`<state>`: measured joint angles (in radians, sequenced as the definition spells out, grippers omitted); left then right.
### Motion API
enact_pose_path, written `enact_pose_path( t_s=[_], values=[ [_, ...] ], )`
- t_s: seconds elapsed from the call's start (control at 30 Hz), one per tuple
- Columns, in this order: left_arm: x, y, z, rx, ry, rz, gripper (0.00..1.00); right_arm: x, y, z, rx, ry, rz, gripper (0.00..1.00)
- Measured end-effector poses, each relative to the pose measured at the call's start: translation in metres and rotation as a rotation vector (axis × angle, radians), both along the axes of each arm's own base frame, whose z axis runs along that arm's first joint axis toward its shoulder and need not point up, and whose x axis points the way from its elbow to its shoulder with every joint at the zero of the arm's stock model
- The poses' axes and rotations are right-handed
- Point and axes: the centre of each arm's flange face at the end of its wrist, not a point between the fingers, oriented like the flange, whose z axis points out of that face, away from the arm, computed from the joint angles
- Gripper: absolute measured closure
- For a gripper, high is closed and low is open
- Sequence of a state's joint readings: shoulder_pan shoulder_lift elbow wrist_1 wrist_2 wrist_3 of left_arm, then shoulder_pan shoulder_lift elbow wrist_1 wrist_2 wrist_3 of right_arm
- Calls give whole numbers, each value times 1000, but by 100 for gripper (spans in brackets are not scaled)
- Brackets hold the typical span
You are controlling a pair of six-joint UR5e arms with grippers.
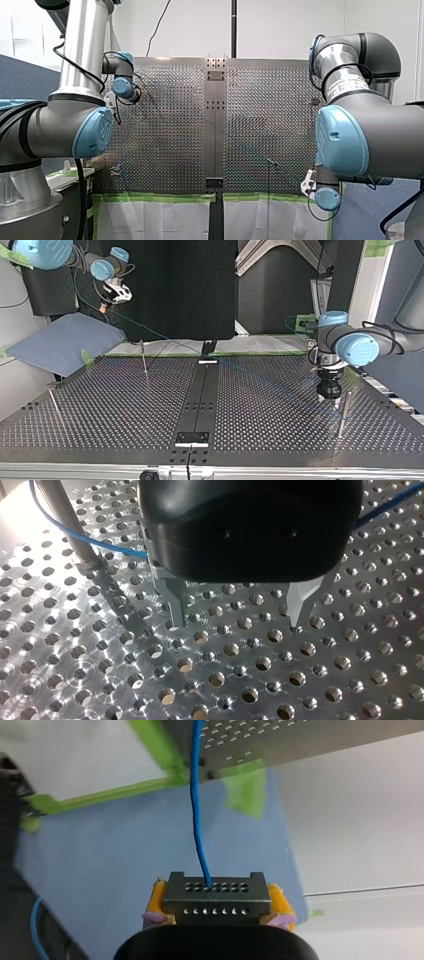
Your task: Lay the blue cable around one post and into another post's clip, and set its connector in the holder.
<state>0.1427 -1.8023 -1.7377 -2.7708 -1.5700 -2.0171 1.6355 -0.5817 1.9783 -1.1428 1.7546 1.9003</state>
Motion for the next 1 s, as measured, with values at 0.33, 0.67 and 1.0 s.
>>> enact_pose_path(
  t_s=[0.33,0.67,1.0],
  values=[
    [0,-2,0,1,0,-3,0,-4,11,-38,59,-12,-9,100],
    [-1,-6,0,1,0,-10,0,-2,-1,-56,45,29,10,100],
    [-1,-9,0,2,1,-3,0,15,-16,-43,-53,57,110,100]
  ],
)
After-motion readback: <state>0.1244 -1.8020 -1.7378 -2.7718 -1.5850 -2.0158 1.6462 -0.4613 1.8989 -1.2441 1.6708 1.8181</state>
